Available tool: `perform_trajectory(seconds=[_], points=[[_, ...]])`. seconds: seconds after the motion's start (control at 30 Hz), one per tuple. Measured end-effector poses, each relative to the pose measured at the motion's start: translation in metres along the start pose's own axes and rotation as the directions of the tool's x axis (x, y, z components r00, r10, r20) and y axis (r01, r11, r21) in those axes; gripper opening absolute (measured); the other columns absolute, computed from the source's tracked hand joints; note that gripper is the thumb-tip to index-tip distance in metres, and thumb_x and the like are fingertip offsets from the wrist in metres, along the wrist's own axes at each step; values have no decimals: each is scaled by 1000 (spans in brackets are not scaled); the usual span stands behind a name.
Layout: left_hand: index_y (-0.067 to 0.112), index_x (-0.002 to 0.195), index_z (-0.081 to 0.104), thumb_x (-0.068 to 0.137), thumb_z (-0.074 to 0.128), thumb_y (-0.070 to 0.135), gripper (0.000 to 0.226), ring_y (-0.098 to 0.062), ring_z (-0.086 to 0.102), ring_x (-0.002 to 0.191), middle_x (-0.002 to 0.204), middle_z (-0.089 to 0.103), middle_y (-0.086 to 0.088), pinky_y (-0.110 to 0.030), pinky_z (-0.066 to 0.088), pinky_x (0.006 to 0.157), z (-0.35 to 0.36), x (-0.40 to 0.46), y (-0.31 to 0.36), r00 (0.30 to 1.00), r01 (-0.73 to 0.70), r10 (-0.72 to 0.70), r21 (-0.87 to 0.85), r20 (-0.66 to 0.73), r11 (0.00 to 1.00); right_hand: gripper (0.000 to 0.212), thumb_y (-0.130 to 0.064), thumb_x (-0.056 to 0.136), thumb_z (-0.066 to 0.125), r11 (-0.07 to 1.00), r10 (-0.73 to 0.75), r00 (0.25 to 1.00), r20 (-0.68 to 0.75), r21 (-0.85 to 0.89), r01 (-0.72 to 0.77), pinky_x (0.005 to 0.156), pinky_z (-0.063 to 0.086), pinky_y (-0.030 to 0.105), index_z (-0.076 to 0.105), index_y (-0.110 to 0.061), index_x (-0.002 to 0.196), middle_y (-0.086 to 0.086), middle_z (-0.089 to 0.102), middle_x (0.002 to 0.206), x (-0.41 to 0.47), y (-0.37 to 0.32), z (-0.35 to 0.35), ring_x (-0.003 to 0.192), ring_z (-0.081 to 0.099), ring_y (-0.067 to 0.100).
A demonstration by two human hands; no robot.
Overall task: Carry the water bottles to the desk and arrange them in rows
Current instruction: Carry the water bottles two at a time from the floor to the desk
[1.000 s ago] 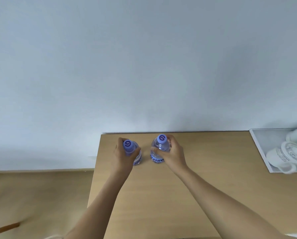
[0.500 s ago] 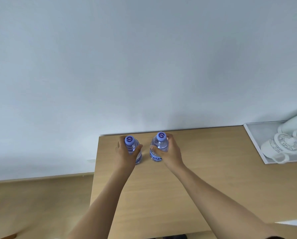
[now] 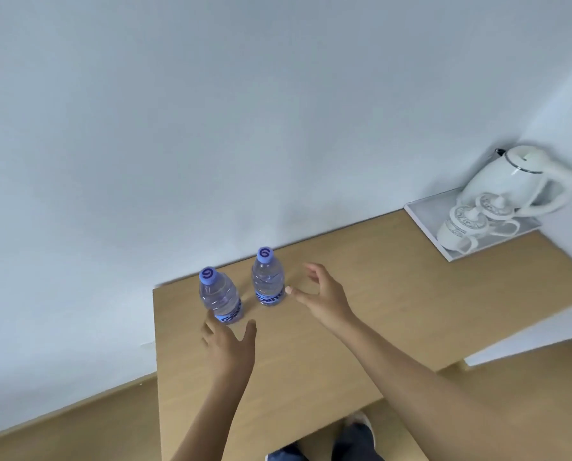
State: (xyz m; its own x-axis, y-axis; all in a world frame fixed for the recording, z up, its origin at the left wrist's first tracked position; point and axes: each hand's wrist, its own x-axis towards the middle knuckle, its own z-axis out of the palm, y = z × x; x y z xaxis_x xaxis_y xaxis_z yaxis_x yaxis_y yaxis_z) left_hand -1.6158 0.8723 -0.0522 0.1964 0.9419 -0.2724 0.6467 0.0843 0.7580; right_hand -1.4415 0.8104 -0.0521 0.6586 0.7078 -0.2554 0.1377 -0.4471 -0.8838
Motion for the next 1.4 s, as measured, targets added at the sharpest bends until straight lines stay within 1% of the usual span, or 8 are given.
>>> perform_trajectory(seconds=[0.1, 0.27, 0.6, 0.7, 0.83, 1.07, 1.17, 1.4], points=[[4, 149, 21, 90, 66, 28, 78, -37, 32, 133, 148, 32, -20, -46, 33, 105, 18, -22, 4, 994, -12, 9, 33, 109, 999, 64, -32, 83, 78, 1000, 27, 998, -50, 12, -26, 96, 35, 17, 49, -16, 138, 0, 55, 138, -19, 9, -31, 129, 48, 9], [12, 145, 29, 93, 62, 27, 64, -30, 46, 128, 141, 45, -14, -40, 40, 100, 64, -58, 37, 946, -177, 161, 32, 280, 984, 51, -29, 86, 75, 995, 90, 986, -139, 66, -81, 94, 36, 18, 53, -20, 131, -7, 57, 127, -58, 45, -99, 122, 51, 8], [14, 138, 40, 93, 61, 27, 51, -25, 53, 121, 131, 55, -10, -36, 44, 96, 221, -213, 117, 766, -426, 331, 50, 551, 903, 46, -27, 89, 71, 966, 247, 907, -342, 161, -203, 84, 40, 20, 51, -24, 131, -4, 55, 124, -176, 168, -290, 114, 52, 11], [15, 132, 47, 93, 62, 27, 44, -23, 55, 116, 124, 59, -7, -36, 45, 95, 280, -273, 138, 682, -479, 349, 32, 643, 877, 43, -24, 90, 71, 943, 316, 854, -414, 234, -235, 87, 46, 22, 53, -21, 129, 0, 57, 122, -226, 215, -355, 115, 55, 15], [13, 121, 57, 92, 64, 25, 33, -20, 60, 107, 115, 63, -4, -36, 48, 90, 353, -356, 167, 544, -536, 368, -25, 754, 844, 45, -22, 91, 69, 890, 444, 747, -495, 337, -306, 77, 43, 15, 51, -19, 132, 1, 55, 124, -299, 276, -428, 112, 54, 15], [14, 126, 54, 95, 60, 26, 34, -8, 55, 96, 120, 58, 2, -17, 44, 77, 459, -457, 210, 212, -720, 367, -109, 906, 685, 45, -26, 89, 70, 818, 575, 513, -638, 457, -349, 78, 43, 17, 53, -20, 131, -1, 60, 120, -382, 341, -527, 109, 58, 13], [14, 132, 51, 96, 58, 28, 39, -16, 55, 113, 128, 56, 0, -24, 43, 93, 499, -482, 231, 136, -772, 320, -102, 938, 628, 45, -27, 88, 71, 784, 621, 433, -653, 516, -346, 81, 45, 20, 54, -21, 130, -1, 61, 119, -394, 362, -557, 107, 59, 13], [20, 128, 51, 96, 55, 32, 34, -8, 50, 104, 127, 56, 3, -24, 42, 90, 627, -521, 294, -5, -826, 250, -145, 968, 545, 38, -27, 89, 69, 725, 689, 346, -637, 594, -349, 67, 46, 14, 55, -26, 124, -4, 61, 116, -369, 417, -660, 103, 61, 12]])
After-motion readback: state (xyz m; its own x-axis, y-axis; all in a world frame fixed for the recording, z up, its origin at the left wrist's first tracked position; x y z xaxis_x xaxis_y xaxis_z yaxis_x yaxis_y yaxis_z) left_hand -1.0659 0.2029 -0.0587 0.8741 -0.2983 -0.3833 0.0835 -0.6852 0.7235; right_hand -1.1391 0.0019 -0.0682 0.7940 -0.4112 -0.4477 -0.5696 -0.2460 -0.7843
